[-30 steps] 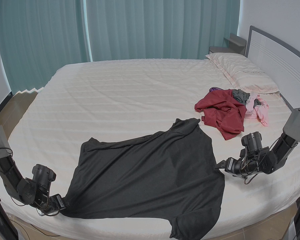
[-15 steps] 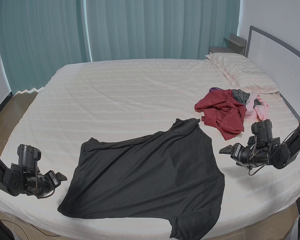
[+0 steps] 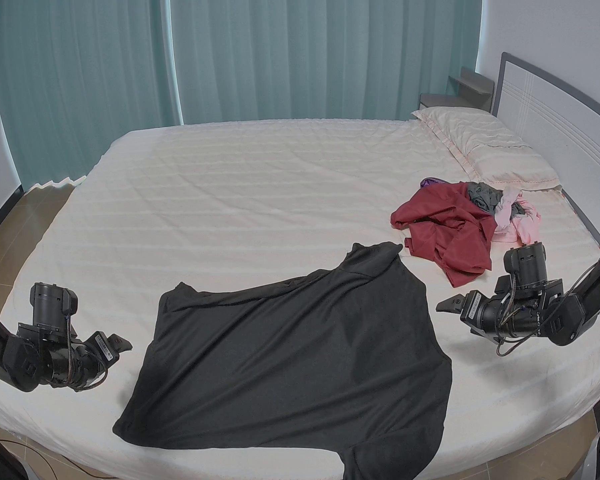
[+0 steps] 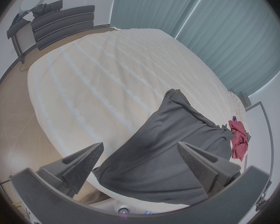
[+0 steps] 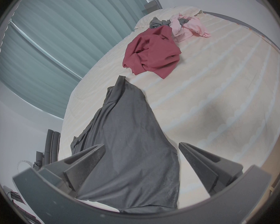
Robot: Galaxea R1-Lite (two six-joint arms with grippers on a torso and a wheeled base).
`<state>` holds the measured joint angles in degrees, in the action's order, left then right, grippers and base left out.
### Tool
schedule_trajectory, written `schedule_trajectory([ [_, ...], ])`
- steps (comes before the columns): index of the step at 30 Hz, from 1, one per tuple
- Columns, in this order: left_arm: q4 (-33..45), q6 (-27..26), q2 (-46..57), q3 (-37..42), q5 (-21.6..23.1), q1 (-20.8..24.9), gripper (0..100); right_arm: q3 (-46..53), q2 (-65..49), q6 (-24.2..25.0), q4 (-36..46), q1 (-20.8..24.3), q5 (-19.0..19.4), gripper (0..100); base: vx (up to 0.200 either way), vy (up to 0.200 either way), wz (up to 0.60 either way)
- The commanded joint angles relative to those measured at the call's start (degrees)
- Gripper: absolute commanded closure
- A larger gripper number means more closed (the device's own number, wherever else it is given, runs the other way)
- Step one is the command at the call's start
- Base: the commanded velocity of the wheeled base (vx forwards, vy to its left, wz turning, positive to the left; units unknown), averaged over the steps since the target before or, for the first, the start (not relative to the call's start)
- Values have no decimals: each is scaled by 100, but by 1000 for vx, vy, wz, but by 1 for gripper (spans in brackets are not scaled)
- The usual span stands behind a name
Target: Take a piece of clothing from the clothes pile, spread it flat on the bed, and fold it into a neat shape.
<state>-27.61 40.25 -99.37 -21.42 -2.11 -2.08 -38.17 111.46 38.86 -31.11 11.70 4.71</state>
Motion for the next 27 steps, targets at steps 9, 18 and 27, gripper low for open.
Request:
schedule_trajectory([
  [9,45,466,-1129,-1655,-18,50,0,99,-1,7,-18,218,22,0,0,0,0],
  [18,160,571,-2728,-3430,352,68,0,117,-10,-10,-18,262,13,0,0,0,0],
  [27,502,527,-3757,-5074,791,68,0,117,-28,-10,-9,368,4,0,0,0,0],
])
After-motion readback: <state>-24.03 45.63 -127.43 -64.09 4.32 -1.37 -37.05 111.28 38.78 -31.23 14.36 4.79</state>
